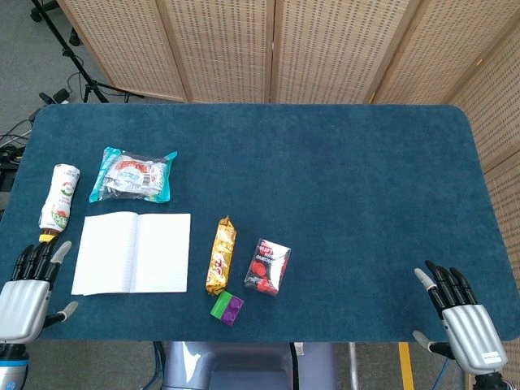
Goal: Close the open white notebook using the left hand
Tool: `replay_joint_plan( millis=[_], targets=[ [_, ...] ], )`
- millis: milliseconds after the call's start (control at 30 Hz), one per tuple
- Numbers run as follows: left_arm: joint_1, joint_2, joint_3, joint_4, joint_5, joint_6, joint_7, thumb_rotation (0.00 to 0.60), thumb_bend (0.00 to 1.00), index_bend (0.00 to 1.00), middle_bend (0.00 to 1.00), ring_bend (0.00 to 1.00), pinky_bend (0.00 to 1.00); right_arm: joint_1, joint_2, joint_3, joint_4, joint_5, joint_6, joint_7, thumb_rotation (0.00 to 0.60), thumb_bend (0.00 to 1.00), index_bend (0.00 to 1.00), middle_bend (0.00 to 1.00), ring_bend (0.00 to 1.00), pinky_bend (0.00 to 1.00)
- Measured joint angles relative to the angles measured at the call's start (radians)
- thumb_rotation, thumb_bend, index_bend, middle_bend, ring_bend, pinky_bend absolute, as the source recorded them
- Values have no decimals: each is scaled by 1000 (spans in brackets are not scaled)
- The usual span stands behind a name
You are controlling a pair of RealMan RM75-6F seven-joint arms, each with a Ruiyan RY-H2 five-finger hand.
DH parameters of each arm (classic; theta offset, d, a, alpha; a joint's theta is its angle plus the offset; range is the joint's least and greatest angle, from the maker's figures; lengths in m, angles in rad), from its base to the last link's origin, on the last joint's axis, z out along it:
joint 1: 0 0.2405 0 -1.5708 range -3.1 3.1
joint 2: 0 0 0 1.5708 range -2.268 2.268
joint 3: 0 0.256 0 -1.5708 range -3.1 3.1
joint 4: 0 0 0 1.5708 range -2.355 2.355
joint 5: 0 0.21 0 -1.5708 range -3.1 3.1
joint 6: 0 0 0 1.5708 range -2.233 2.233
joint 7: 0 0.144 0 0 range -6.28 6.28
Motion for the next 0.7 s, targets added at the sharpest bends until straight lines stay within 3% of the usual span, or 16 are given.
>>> replay_joint_plan(
  millis=[700],
  targets=[
    [-59,-150,-30,215,-159,-149,20,600,104,0,0,0,0,-1,5,-7,0,-21,8,16,600,41,0,0,0,0]
  ],
)
